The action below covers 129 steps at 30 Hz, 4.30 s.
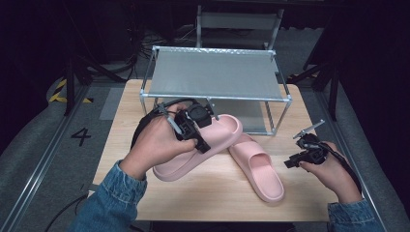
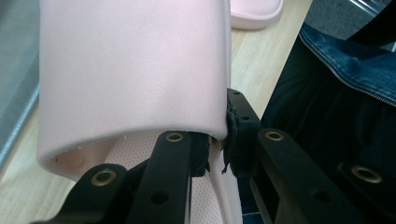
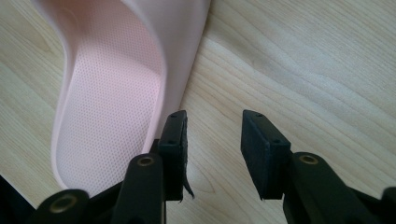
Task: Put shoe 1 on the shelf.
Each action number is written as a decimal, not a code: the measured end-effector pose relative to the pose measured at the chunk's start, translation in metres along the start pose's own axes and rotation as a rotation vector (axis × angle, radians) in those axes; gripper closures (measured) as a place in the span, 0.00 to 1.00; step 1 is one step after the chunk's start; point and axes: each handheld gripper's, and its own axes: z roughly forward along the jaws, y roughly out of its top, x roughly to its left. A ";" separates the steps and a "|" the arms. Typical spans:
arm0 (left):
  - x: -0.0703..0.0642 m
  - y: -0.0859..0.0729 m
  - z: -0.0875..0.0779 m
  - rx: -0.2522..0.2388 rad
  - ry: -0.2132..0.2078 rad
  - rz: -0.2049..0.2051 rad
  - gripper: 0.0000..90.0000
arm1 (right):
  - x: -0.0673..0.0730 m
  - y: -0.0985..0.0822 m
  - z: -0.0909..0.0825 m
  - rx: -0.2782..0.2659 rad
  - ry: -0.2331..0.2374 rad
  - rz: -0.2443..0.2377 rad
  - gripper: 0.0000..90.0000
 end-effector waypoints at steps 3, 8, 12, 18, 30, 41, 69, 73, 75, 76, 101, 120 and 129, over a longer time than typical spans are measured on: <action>0.002 0.003 -0.007 -0.012 0.009 0.000 0.90 | -0.001 -0.001 0.000 -0.002 0.002 0.003 0.69; 0.004 0.010 -0.021 -0.044 0.016 0.007 0.90 | -0.002 -0.003 0.000 -0.008 0.003 0.007 0.69; 0.007 0.015 -0.027 -0.052 0.018 -0.001 0.90 | -0.002 -0.005 0.000 -0.010 0.004 0.011 0.69; 0.018 0.026 -0.037 -0.079 0.038 -0.025 0.91 | -0.005 -0.008 -0.002 -0.017 0.003 0.018 0.68; 0.043 0.053 -0.053 -0.094 0.058 -0.092 0.91 | -0.008 -0.014 -0.004 -0.021 0.002 0.035 0.68; 0.063 0.075 -0.058 -0.111 0.086 -0.151 0.91 | -0.010 -0.020 -0.006 -0.026 0.006 0.054 0.68; 0.124 0.103 -0.033 -0.075 0.209 -0.398 0.90 | -0.013 -0.026 -0.011 -0.044 0.009 0.055 0.68; 0.128 0.104 -0.032 -0.078 0.216 -0.419 0.91 | -0.014 -0.027 -0.010 -0.038 0.005 0.051 0.68; 0.130 0.104 -0.031 -0.080 0.220 -0.428 0.91 | -0.014 -0.027 -0.010 -0.039 0.005 0.052 0.68; 0.131 0.104 -0.030 -0.080 0.218 -0.430 0.91 | -0.014 -0.027 -0.011 -0.039 0.005 0.052 0.68; 0.077 0.033 -0.060 -0.321 0.252 -0.277 0.80 | -0.009 -0.017 -0.009 -0.040 0.002 0.030 0.67; 0.074 -0.052 -0.059 -0.305 0.297 -0.365 1.00 | -0.008 -0.014 -0.007 -0.034 0.006 0.026 0.67; 0.097 -0.071 -0.049 -0.282 0.342 -0.438 1.00 | -0.008 -0.015 -0.005 -0.030 0.008 0.032 0.67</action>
